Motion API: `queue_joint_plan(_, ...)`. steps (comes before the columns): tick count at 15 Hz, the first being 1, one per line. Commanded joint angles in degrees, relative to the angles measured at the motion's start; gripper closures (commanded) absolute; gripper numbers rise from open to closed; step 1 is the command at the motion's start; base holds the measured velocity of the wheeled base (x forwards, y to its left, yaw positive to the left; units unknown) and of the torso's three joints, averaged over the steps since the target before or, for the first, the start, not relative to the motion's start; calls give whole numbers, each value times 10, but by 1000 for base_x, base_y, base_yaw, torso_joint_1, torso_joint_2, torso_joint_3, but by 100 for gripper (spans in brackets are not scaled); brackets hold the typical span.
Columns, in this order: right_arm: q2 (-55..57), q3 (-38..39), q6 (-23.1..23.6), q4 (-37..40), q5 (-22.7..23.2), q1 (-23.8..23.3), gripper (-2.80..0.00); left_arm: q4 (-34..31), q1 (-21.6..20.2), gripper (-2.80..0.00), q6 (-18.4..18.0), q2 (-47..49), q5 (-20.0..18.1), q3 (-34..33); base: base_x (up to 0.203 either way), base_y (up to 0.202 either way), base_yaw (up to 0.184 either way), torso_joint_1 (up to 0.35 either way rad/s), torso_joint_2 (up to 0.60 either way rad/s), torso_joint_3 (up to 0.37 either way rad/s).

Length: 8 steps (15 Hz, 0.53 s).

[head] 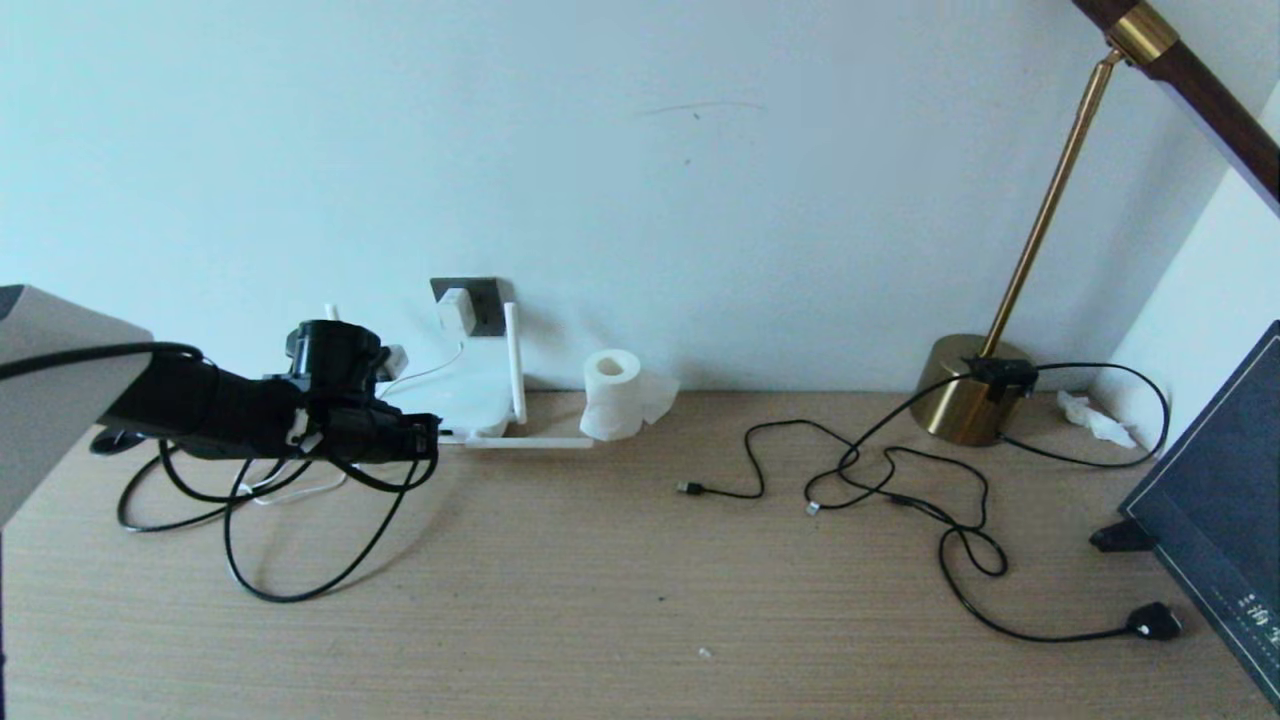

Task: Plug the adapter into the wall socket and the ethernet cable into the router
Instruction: Plug cable into router interface

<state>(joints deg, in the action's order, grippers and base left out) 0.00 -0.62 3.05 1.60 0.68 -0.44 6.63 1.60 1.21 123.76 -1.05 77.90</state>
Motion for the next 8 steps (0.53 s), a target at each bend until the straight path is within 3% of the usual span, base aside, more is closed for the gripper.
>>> queue_joint_plan(1,1,0,0,0,0,0,-280,0,1,0,1,3,0,0,0,0,0,0,0,0)
queue_joint_plan(8,1,0,0,0,0,0,-280,0,6,0,0,2,0,1,0,0,0,0,0,0)
